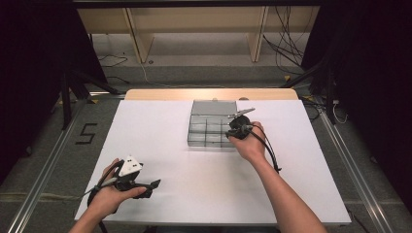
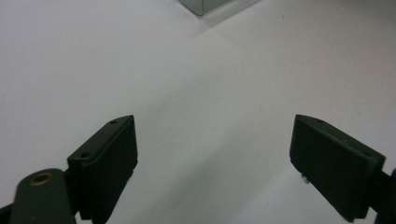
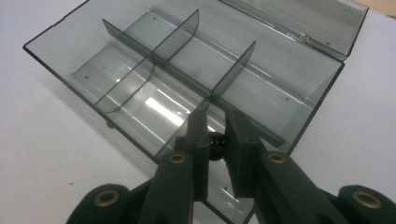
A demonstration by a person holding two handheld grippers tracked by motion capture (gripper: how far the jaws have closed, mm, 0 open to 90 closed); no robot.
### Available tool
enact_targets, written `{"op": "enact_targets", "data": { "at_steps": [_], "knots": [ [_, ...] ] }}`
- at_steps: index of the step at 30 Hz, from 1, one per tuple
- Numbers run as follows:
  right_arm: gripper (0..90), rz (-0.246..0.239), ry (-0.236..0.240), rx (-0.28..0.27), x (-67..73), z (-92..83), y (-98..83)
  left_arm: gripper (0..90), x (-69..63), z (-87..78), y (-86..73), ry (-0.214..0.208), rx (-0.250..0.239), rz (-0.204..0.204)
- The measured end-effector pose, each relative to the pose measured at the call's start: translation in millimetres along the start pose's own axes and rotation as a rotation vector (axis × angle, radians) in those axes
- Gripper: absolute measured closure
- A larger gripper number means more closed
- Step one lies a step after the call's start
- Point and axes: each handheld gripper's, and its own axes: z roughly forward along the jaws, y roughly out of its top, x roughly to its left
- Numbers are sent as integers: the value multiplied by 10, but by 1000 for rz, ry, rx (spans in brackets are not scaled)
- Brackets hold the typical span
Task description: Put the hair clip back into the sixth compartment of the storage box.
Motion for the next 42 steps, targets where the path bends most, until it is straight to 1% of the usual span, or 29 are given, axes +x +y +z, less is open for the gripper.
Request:
{"op": "enact_targets", "data": {
  "at_steps": [8,26,36,42],
  "knots": [
    [810,9,-1,26,-19,49,4,145,-4,3,0,-2,0,-2],
    [811,17,-4,46,-36,102,31,145,-5,9,-1,-3,2,-1],
    [810,26,-5,76,-38,157,38,146,-6,9,1,-3,2,-2],
    [811,32,-7,83,-54,171,35,146,-4,10,2,-2,3,-2]
  ]
}}
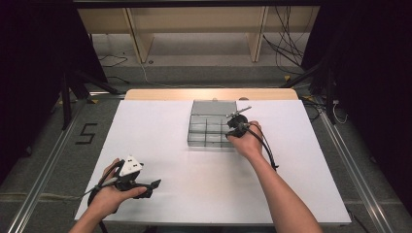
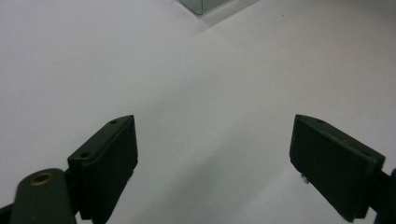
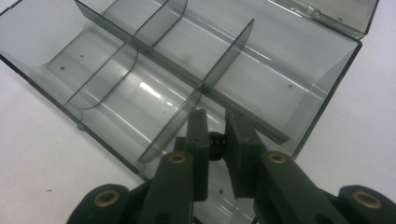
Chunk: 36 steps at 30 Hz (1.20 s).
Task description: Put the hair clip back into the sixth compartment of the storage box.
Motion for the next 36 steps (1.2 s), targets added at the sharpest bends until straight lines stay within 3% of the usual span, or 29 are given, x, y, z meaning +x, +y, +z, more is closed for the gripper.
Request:
{"op": "enact_targets", "data": {
  "at_steps": [36],
  "knots": [
    [810,-9,-1,78,31,107,53,147,-1,8,2,0,0,4]
  ]
}}
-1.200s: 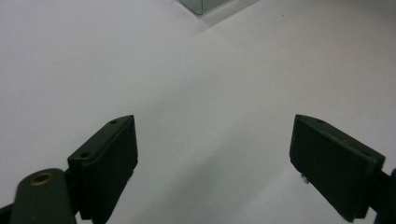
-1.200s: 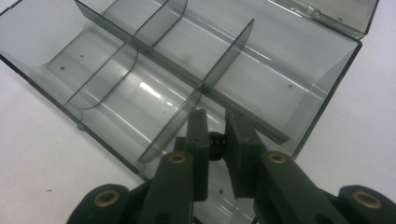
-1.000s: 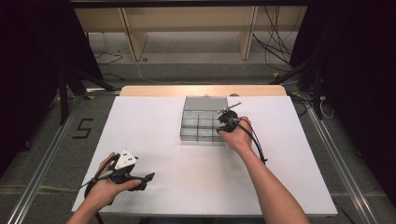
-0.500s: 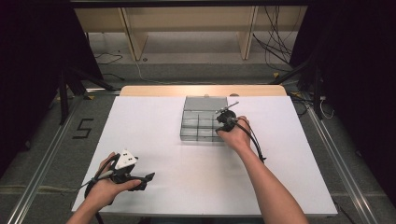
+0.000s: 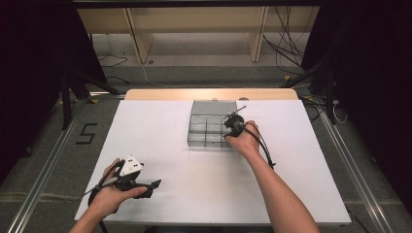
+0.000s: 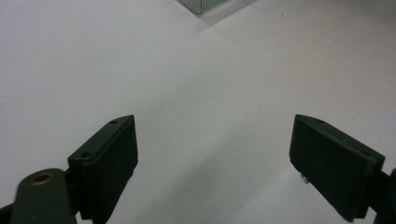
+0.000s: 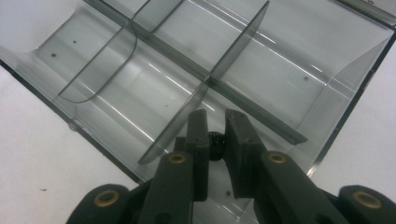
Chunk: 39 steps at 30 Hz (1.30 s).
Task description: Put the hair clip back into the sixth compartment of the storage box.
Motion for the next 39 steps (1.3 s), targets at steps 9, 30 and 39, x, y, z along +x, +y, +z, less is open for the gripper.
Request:
{"op": "enact_targets", "data": {
  "at_steps": [9,30,39],
  "knots": [
    [810,5,-2,18,-11,14,9,147,0,1,-1,-1,1,1],
    [809,14,-5,74,-29,53,28,147,0,2,0,-1,0,1],
    [807,20,-1,83,-31,66,27,147,0,1,1,0,0,1]
  ]
}}
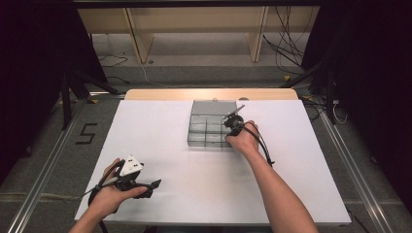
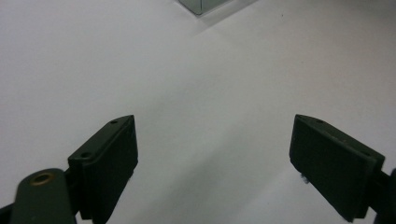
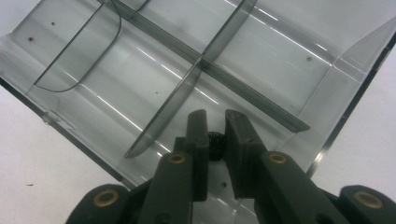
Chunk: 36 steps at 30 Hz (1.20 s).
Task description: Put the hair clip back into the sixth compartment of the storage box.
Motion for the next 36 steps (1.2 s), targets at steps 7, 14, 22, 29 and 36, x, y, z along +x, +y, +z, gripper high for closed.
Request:
{"op": "enact_targets", "data": {
  "at_steps": [7,14,22,29,36],
  "knots": [
    [802,5,2,11,8,-2,8,147,1,1,0,0,0,0],
    [793,-1,6,15,21,4,21,147,0,0,0,0,-1,-3],
    [763,10,2,13,15,3,17,147,2,0,2,1,-3,-4],
    [754,14,7,3,17,-10,17,147,3,-1,2,3,-4,-3],
    [717,23,12,-18,8,-61,8,147,6,-1,1,4,-4,-4]
  ]
}}
